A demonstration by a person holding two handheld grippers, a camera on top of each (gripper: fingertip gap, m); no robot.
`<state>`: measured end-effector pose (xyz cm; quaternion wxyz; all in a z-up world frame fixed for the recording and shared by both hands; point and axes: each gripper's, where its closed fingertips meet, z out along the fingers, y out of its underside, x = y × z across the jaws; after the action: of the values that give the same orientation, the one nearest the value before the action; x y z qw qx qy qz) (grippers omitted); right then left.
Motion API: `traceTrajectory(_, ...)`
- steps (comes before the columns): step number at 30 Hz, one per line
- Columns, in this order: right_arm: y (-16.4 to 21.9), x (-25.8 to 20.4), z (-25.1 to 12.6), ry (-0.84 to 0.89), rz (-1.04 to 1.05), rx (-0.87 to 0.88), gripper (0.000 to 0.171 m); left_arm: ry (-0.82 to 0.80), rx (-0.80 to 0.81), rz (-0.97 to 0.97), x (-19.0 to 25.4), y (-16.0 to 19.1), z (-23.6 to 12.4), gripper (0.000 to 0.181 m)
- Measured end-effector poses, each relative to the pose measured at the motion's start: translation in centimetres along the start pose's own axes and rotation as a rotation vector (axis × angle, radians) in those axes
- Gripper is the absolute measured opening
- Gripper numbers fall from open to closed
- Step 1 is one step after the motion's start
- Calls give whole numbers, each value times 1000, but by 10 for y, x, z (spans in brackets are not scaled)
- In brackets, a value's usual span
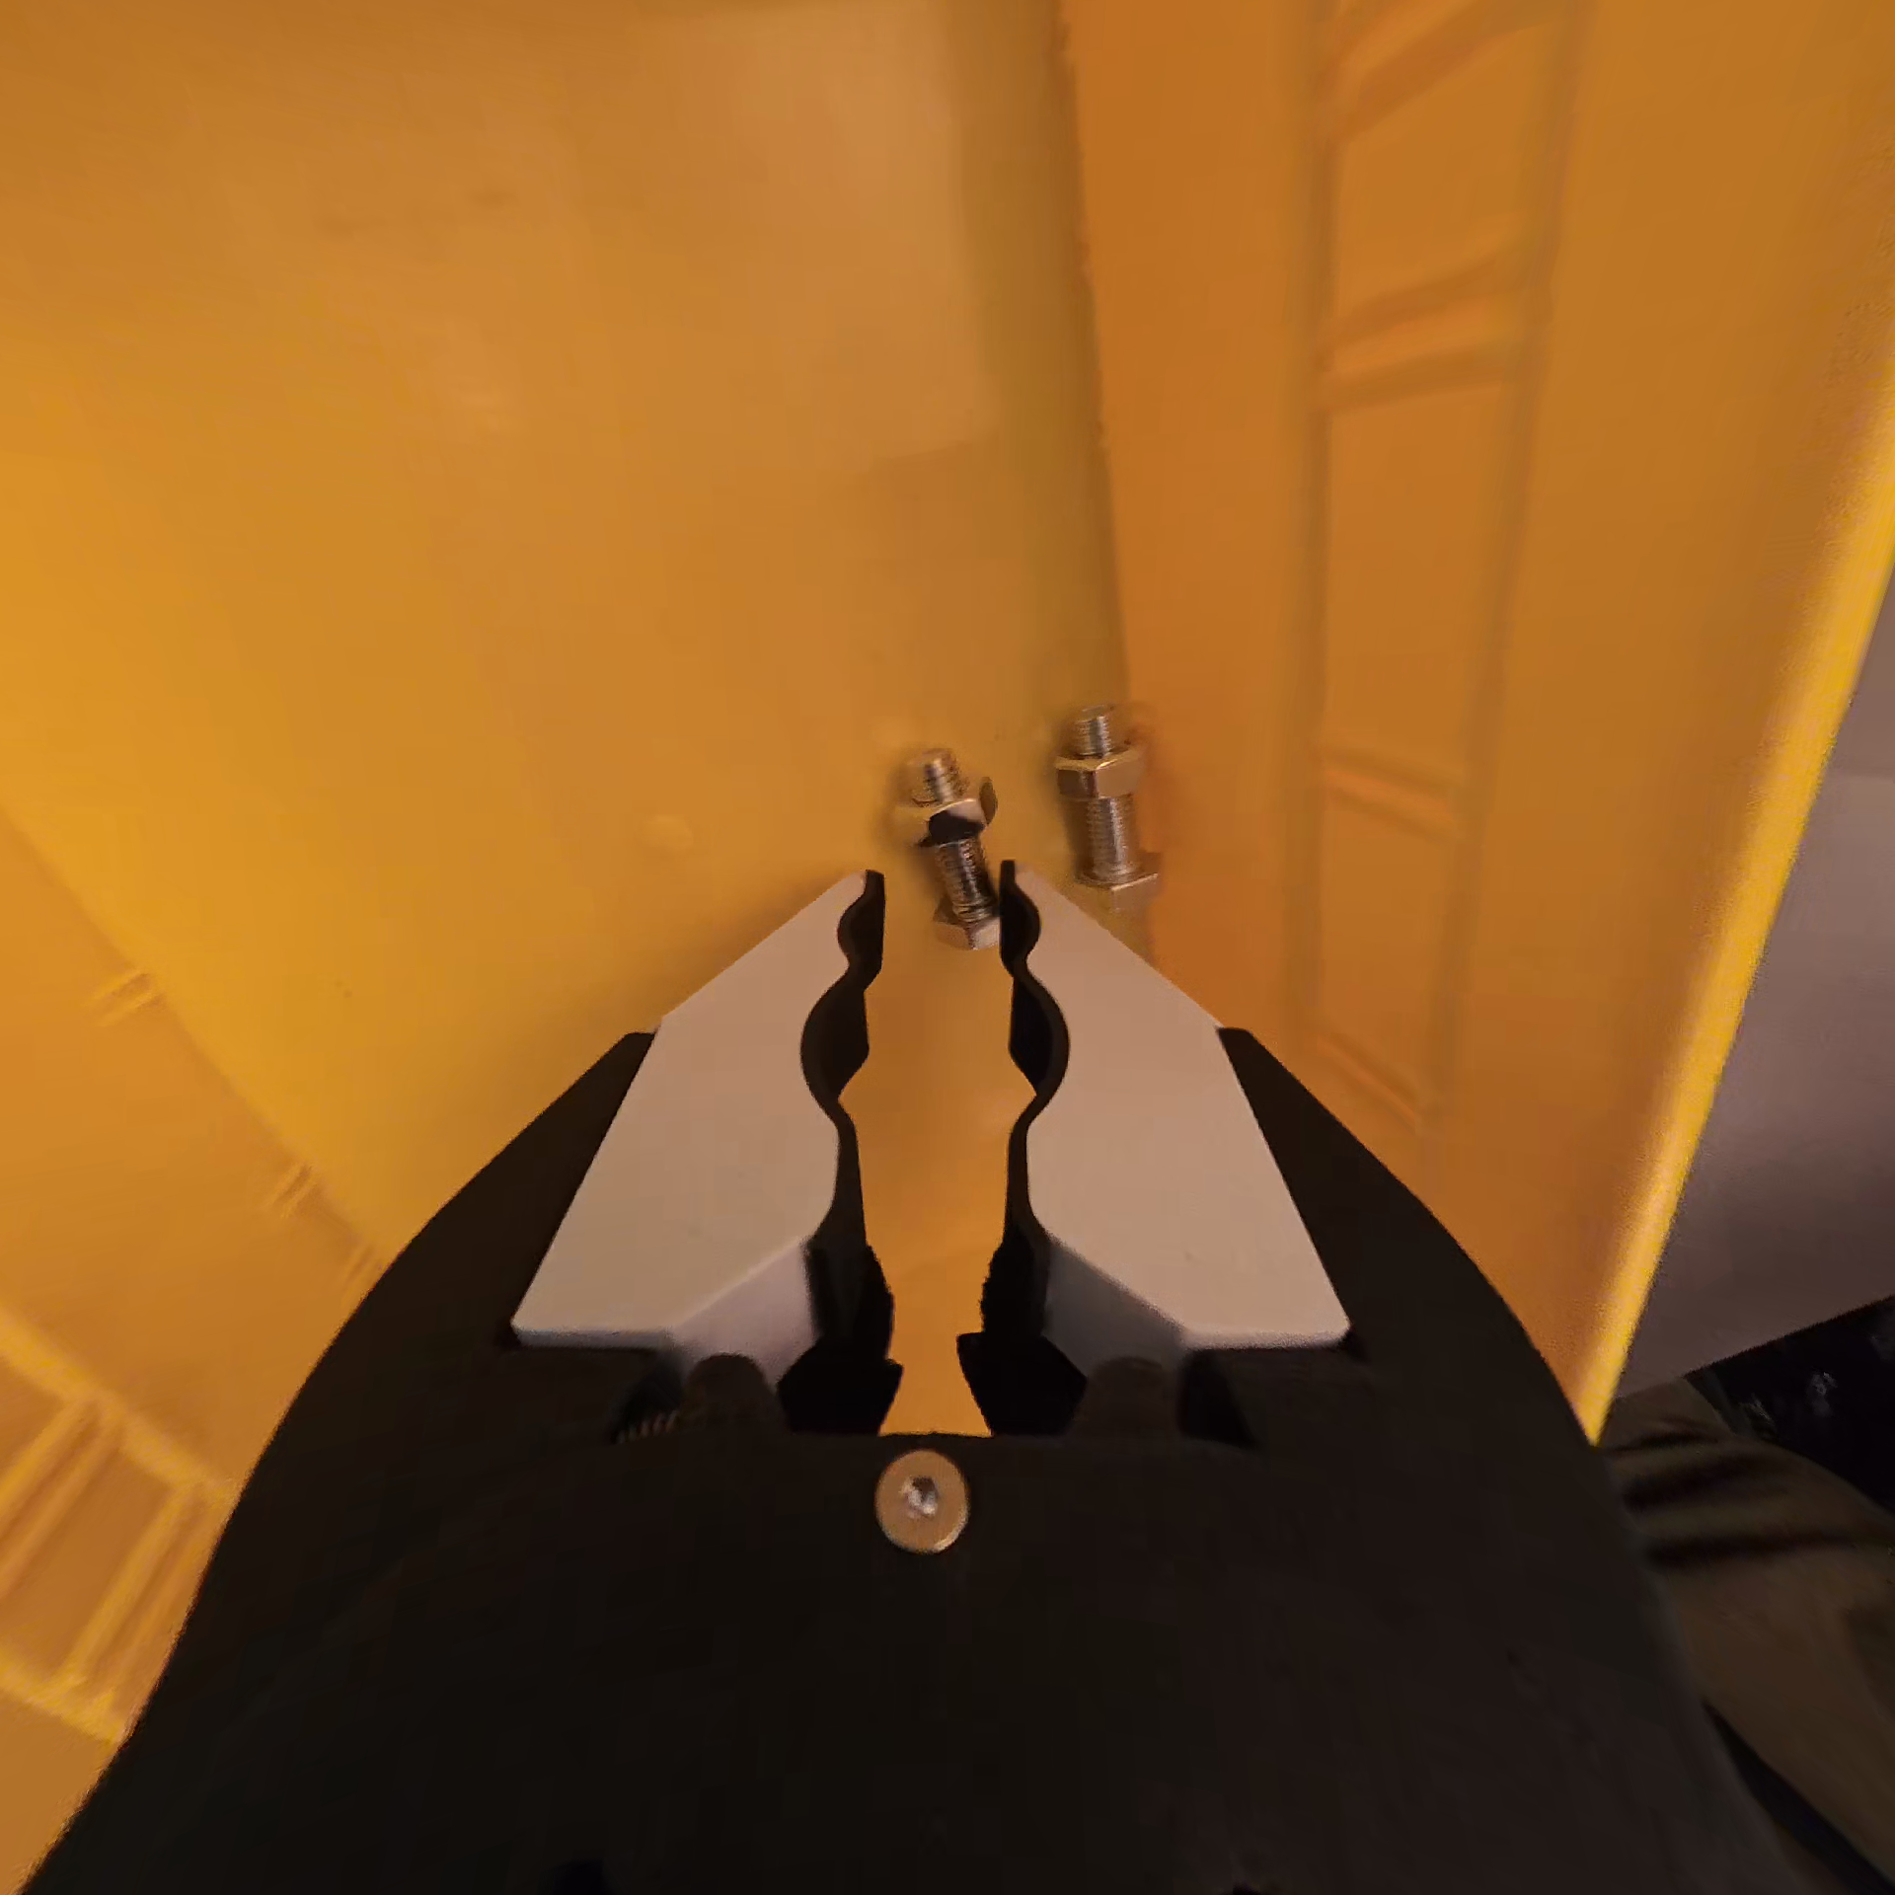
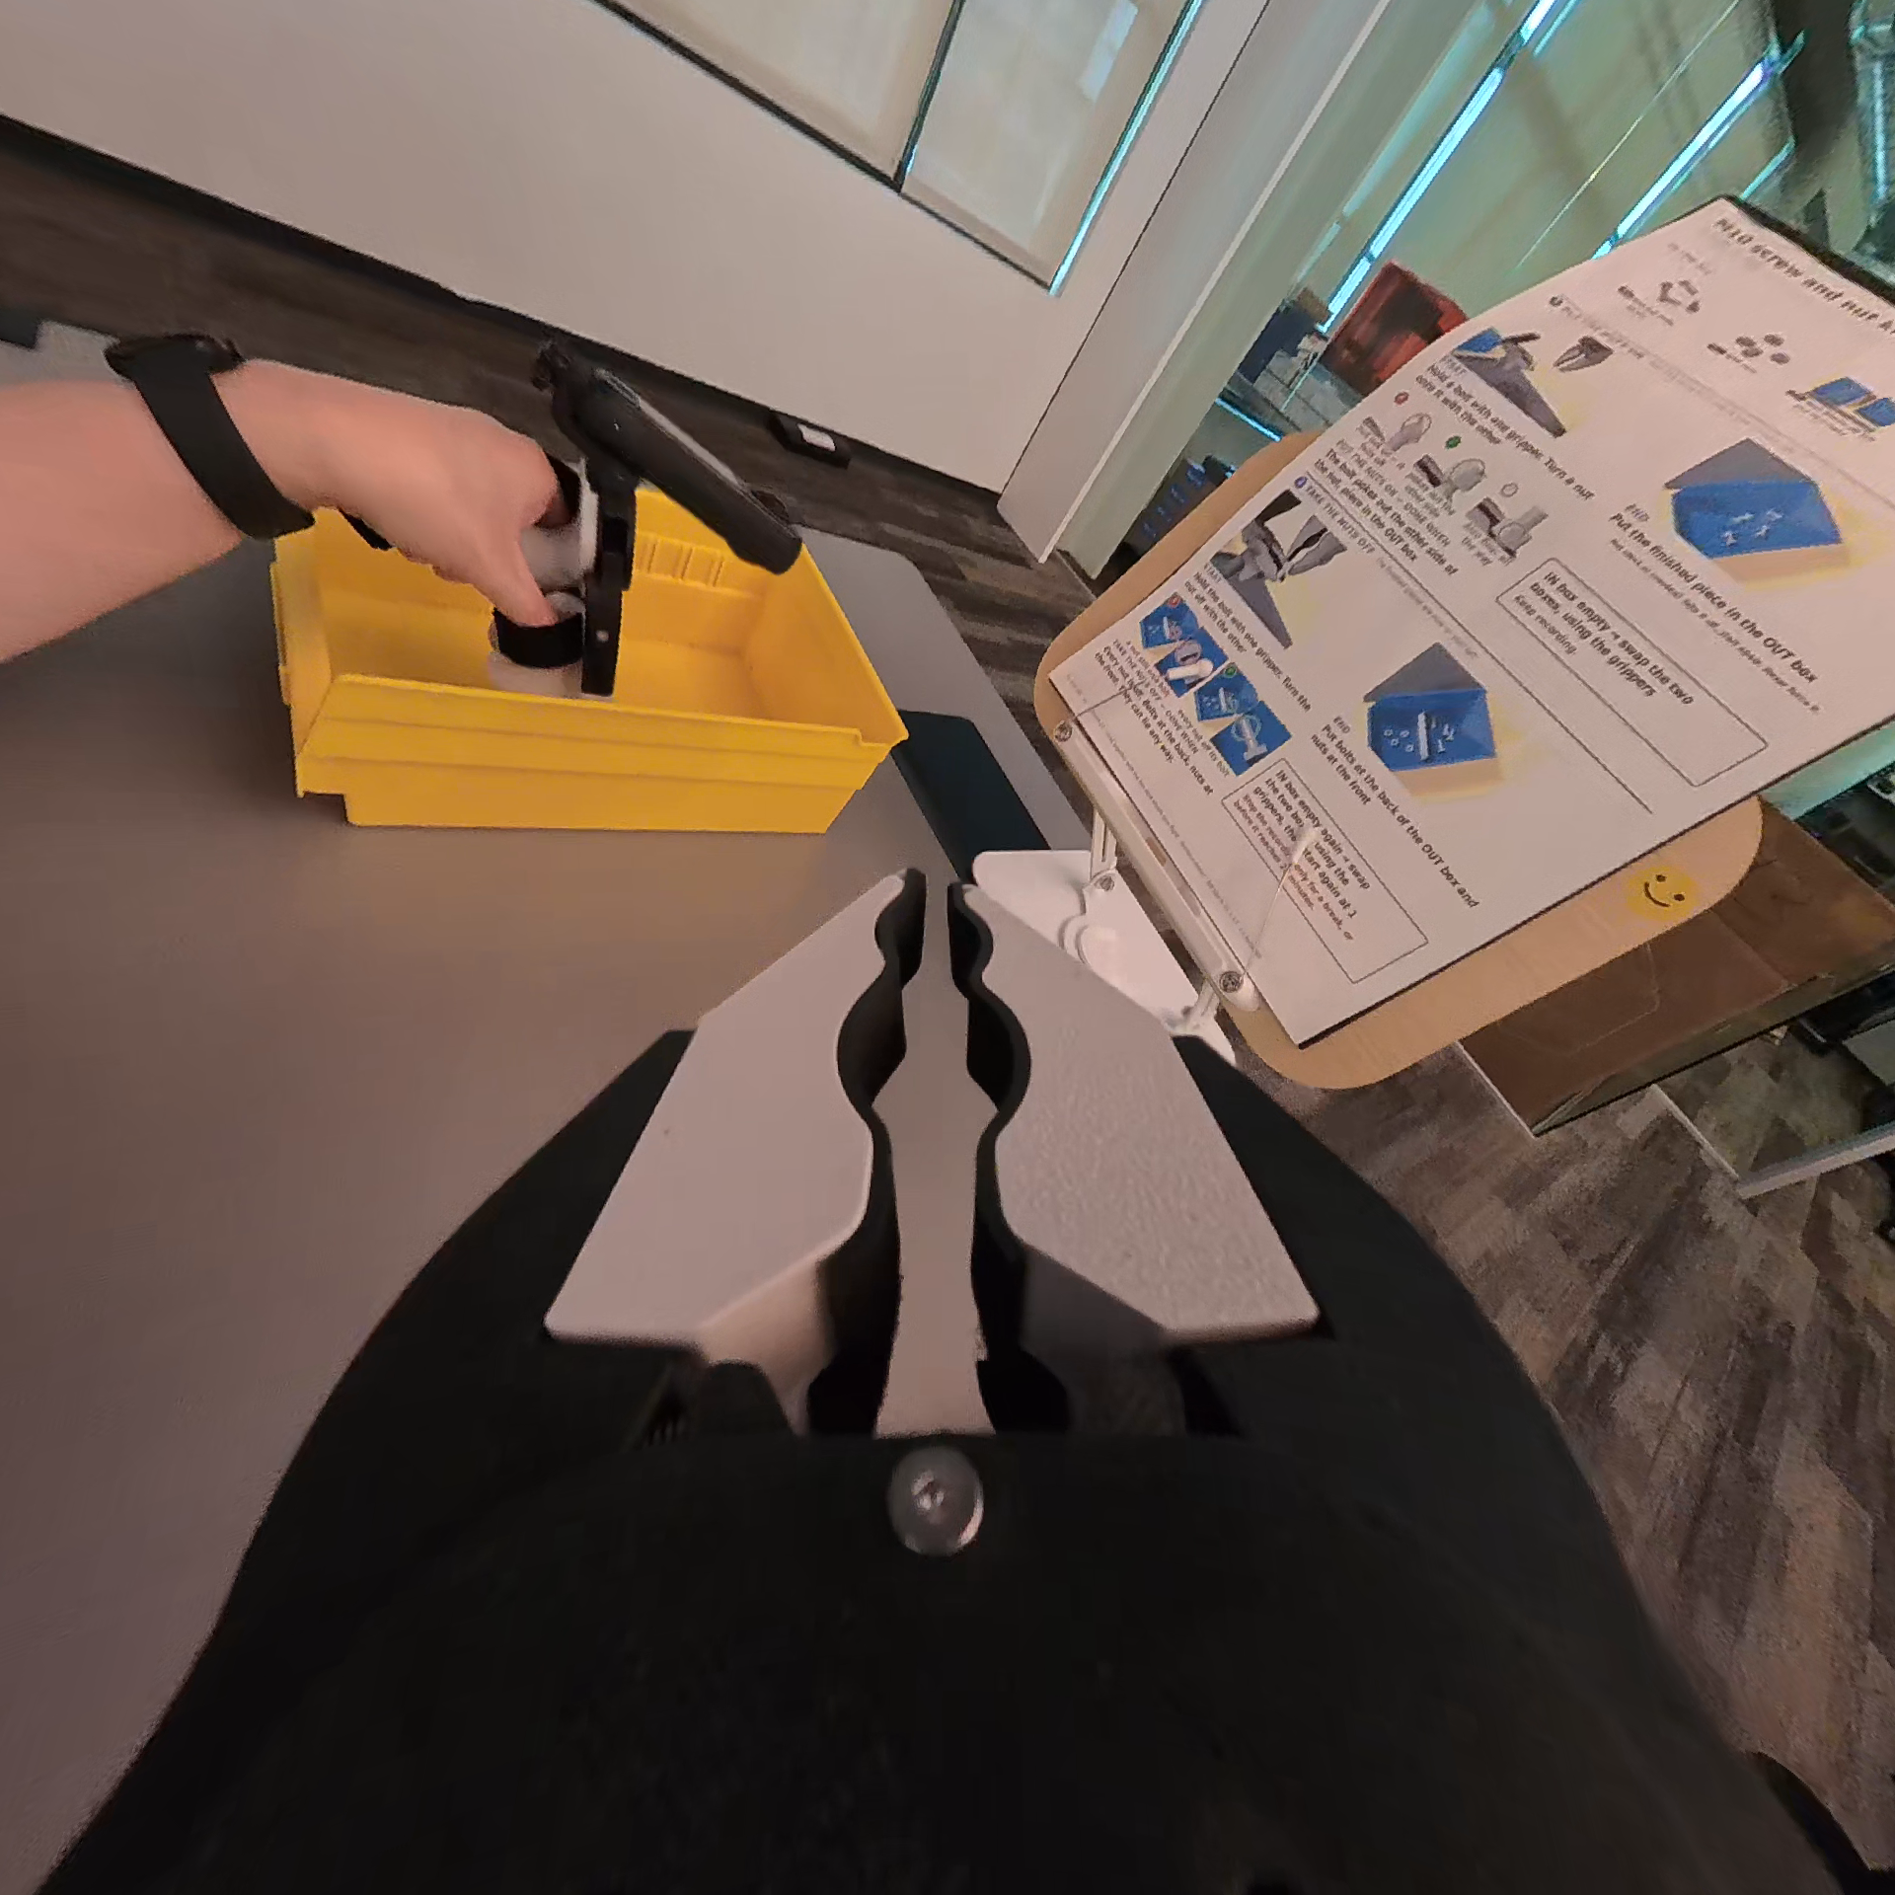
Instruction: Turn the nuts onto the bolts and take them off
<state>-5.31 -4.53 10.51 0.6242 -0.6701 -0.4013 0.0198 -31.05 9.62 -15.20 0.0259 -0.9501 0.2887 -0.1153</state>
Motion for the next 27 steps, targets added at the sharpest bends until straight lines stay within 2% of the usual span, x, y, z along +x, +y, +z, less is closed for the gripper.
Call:
traceTrajectory(3, 4, 1, 2, 7, -14, -20, 2, 14, -29, 8, 2, 2, 5, 8)
traceTrajectory(8, 8, 1, 3, 8, -28, -34, 3, -28, -30, 63, -10, 6, -3, 7)
traceTrajectory(10, 4, 3, 3, 14, -13, -5, 3, -23, 47, 65, -13, 0, -20, 7)
traceTrajectory(12, -6, 2, 4, 2, 23, 58, 4, 22, 189, 76, -4, -13, -47, 7)
traceTrajectory(14, -20, -2, 5, -21, 73, 149, 7, 119, 382, 151, 25, -30, -84, 7)
traceTrajectory(17, -49, -11, 5, -106, 241, 353, 9, 366, 676, 382, 105, -38, -151, 7)
traceTrajectory(18, -58, -15, 6, -153, 331, 422, 8, 466, 747, 469, 136, -32, -171, 7)
traceTrajectory(22, -84, -39, 6, -428, 622, 557, 33, 783, 877, 772, 234, 12, -224, 7)
traceTrajectory(24, -89, -47, 6, -493, 686, 561, 36, 818, 921, 845, 258, 25, -234, 7)
traceTrajectory(27, -94, -61, 9, -503, 656, 539, 41, 762, 983, 886, 274, 29, -237, 7)
